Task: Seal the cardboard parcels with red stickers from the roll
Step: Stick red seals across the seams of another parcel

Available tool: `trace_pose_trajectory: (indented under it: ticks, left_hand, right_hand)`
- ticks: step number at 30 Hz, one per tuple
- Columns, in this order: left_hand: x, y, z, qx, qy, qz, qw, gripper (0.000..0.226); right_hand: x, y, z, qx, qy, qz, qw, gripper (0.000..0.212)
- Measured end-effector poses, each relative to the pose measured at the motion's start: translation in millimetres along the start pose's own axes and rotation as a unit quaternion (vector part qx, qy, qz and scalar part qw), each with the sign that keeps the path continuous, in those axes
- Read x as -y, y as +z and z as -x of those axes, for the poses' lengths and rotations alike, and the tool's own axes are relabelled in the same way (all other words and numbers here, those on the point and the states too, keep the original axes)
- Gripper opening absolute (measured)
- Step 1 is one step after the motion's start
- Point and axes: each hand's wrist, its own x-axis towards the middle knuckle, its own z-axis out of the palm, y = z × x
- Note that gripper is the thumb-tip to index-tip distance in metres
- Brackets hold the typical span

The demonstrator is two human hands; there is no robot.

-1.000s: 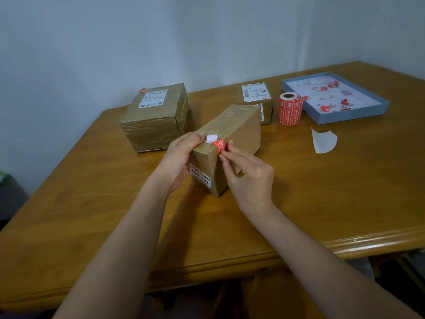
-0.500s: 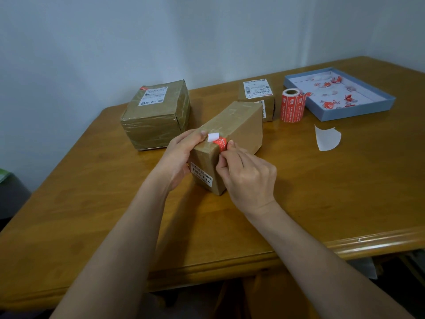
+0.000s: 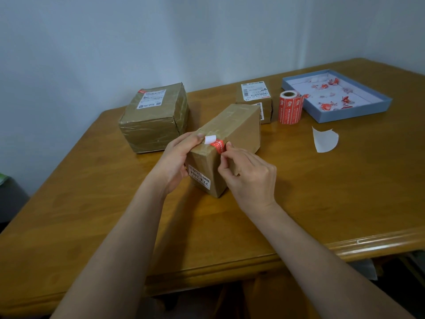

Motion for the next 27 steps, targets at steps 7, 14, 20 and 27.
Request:
trace_pose_trajectory:
  ticks: [7, 14, 20, 27]
  left_hand:
    - [-1, 1, 1, 0.005, -0.005, -0.002, 1.0, 0.028]
    - [-3, 3, 4, 0.003, -0.004, 0.004, 1.0, 0.021]
    - [-2, 2, 2, 0.005, -0.003, 0.01, 1.0, 0.023]
    - [0, 1, 1, 0.009, -0.002, 0.008, 1.0, 0.028]
  right_hand:
    - [-1, -9, 6, 0.045, 0.082, -0.076, 0.993, 0.014]
    - [7, -8, 5, 0.066, 0.09, -0.09, 0.99, 0.018]
    - [6, -3, 5, 0.052, 0.09, -0.082, 0.991, 0.01]
    - [5, -1, 3, 0.045, 0.077, -0.061, 0.994, 0.007]
